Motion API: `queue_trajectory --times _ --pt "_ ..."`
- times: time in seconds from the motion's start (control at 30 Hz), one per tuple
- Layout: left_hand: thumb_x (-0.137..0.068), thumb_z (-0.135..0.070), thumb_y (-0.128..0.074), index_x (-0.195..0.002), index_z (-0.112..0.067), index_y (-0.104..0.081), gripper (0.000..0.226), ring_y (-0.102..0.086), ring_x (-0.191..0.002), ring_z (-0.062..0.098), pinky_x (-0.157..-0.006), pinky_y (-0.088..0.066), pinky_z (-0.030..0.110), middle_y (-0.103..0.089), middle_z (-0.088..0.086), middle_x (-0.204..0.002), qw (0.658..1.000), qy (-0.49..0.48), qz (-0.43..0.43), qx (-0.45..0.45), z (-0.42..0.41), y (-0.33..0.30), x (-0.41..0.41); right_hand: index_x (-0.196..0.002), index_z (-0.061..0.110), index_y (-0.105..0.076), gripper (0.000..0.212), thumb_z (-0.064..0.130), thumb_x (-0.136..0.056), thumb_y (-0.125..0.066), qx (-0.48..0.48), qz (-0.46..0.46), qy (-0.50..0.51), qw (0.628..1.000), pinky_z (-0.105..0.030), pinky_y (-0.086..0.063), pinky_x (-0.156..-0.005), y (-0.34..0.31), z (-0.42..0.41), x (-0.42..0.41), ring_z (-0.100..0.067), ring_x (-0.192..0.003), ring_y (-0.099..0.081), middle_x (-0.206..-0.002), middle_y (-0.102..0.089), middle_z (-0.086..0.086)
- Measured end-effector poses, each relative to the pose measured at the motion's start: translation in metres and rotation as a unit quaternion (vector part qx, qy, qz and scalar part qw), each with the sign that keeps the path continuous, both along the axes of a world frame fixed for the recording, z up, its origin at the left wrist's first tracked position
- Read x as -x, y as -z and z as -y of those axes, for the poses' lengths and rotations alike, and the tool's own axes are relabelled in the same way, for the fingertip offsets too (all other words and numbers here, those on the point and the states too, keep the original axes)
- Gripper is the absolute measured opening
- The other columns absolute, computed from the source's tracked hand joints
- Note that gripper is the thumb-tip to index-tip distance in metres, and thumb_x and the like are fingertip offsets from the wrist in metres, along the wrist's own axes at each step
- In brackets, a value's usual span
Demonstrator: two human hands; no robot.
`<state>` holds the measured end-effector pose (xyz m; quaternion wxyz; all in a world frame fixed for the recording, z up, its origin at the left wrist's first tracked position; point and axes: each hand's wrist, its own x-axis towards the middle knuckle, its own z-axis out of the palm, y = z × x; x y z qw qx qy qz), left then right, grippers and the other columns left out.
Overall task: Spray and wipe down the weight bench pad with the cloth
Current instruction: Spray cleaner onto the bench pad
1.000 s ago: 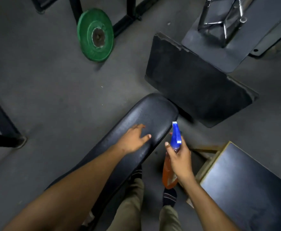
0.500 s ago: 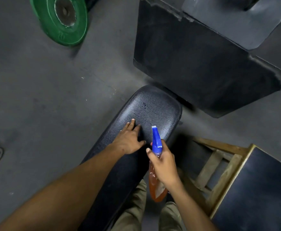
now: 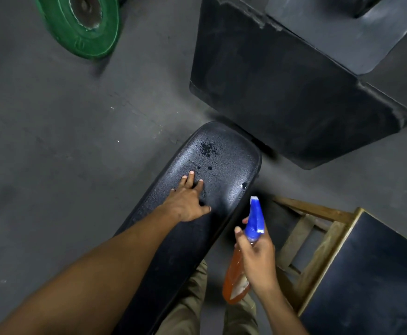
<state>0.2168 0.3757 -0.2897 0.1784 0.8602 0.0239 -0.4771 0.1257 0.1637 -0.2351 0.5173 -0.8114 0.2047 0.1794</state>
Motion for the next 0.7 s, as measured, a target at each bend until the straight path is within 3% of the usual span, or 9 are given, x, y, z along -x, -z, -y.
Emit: queue_trajectory --times 0.1,0.23,0.37,0.47,0.53,0.6,0.7 --pt "-0.092 -0.059 -0.054 -0.162 -0.025 -0.004 0.093 0.013 -0.156 0.023 -0.125 -0.008 0.055 0.023 0.003 -0.167 0.999 -0.028 0.028 0.018 -0.003 0.002 0.008 -0.101 0.032 -0.059 0.021 0.043 -0.086 -0.068 0.000 -0.013 -0.043 0.999 -0.040 -0.053 -0.069 -0.005 -0.009 0.014 -0.019 -0.065 -0.062 -0.070 -0.063 0.002" --pt "-0.095 -0.053 -0.054 -0.162 -0.020 -0.006 0.089 0.011 -0.156 0.020 -0.125 -0.004 0.052 0.017 0.001 -0.169 0.995 -0.063 0.072 0.029 -0.009 0.006 0.033 -0.097 0.022 -0.058 0.018 0.027 -0.091 -0.075 -0.012 -0.017 -0.098 0.995 -0.030 -0.046 -0.063 -0.012 -0.029 0.021 -0.006 -0.060 -0.053 -0.072 -0.063 0.003" --pt "-0.095 -0.053 -0.054 -0.163 -0.020 -0.003 0.091 0.011 -0.156 0.020 -0.124 -0.003 0.052 0.017 0.000 -0.169 0.993 -0.087 0.082 0.016 -0.024 0.007 0.067 -0.098 0.023 -0.057 0.018 0.029 -0.091 -0.073 -0.036 -0.009 -0.118 0.992 -0.036 -0.049 -0.069 -0.015 -0.051 0.023 -0.022 -0.067 -0.055 -0.077 -0.062 -0.005" --pt "-0.095 -0.054 -0.052 -0.162 -0.023 0.000 0.090 0.012 -0.156 0.021 -0.124 -0.003 0.054 0.018 0.000 -0.169 0.991 -0.107 0.080 -0.008 -0.039 0.006 0.091 -0.100 0.022 -0.058 0.019 0.025 -0.092 -0.075 -0.023 0.001 -0.106 0.994 -0.035 -0.049 -0.069 -0.012 -0.057 0.029 -0.013 -0.065 -0.055 -0.078 -0.064 -0.001" --pt "-0.096 -0.055 -0.052 -0.162 -0.026 0.001 0.090 0.013 -0.156 0.021 -0.124 -0.003 0.056 0.020 -0.001 -0.168 0.991 -0.105 0.075 -0.018 -0.045 0.004 0.104 -0.099 0.023 -0.058 0.025 0.040 -0.088 -0.073 -0.004 0.000 -0.056 0.998 -0.038 -0.052 -0.069 -0.009 -0.054 0.033 -0.013 -0.065 -0.059 -0.077 -0.065 0.002" --pt "-0.095 -0.054 -0.054 -0.162 -0.028 0.003 0.091 0.015 -0.155 0.022 -0.124 -0.007 0.058 0.023 -0.001 -0.167 0.993 -0.101 0.068 -0.009 -0.048 0.004 0.112 -0.100 0.034 -0.060 0.028 0.054 -0.082 -0.067 0.004 -0.011 0.011 1.000 -0.048 -0.058 -0.072 -0.004 -0.045 0.037 -0.023 -0.069 -0.067 -0.077 -0.068 0.005" --pt "-0.094 -0.053 -0.057 -0.162 -0.027 0.001 0.094 0.017 -0.155 0.023 -0.121 -0.011 0.061 0.023 -0.001 -0.167 0.992 -0.113 0.058 0.012 -0.048 0.005 0.111 -0.098 0.043 -0.059 0.024 0.057 -0.080 -0.065 0.018 -0.008 0.026 0.999 -0.054 -0.058 -0.074 0.000 -0.032 0.046 -0.032 -0.070 -0.069 -0.073 -0.067 0.003"
